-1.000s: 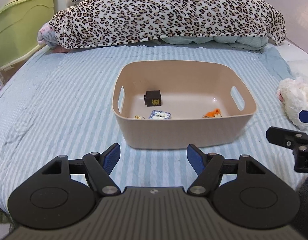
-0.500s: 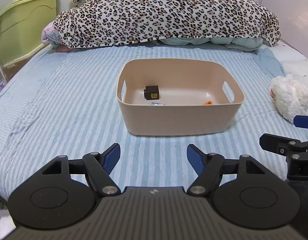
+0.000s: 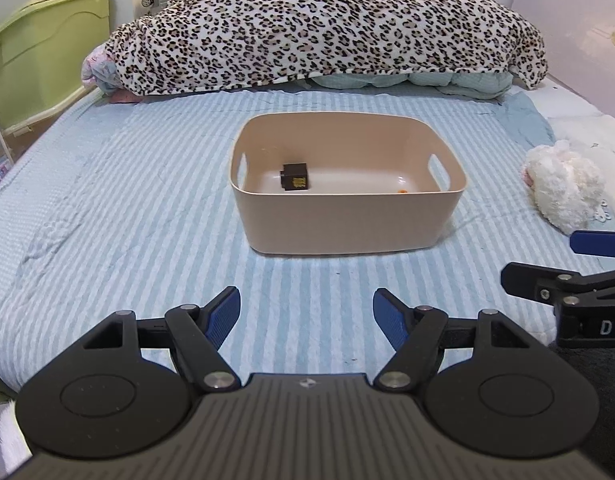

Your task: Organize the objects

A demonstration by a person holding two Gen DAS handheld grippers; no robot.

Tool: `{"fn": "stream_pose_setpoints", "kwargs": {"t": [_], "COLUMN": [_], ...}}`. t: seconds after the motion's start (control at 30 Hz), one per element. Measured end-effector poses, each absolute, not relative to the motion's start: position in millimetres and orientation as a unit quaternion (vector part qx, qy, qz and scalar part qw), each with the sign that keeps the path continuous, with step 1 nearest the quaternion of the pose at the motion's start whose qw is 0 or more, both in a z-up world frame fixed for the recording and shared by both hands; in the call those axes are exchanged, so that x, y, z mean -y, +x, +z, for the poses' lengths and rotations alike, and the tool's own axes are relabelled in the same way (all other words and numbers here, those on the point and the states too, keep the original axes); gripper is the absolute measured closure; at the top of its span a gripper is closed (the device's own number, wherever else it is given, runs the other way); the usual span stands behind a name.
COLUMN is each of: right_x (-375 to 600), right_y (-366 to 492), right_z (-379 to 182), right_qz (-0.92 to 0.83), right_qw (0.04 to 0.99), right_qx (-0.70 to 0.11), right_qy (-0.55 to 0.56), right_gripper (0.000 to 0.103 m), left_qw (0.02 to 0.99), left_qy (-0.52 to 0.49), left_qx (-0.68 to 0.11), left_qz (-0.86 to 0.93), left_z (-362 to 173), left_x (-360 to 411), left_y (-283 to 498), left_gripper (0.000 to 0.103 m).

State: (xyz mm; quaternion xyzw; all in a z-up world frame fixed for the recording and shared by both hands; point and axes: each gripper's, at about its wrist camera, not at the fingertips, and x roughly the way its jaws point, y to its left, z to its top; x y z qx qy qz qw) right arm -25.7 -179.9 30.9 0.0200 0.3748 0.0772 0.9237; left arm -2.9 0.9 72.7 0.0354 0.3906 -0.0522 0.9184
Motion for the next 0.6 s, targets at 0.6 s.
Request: {"fn": "stream_pose_setpoints", "kwargs": {"t": [0.6], "right_x": [178], "right_y": [-37], "right_z": [38], "right_qz": [0.082], "right_qw": [0.925], "right_qx": [-0.37], "right_qy": [0.007], "right_gripper": [0.003], "left_qw": [0.917], "left_qy": [0.037], "left_qx": [-0.393], "left_qz": [-0.062], "left_z": [78], "left_x": [1], "left_y": [-18], "left_gripper": [0.029]}}
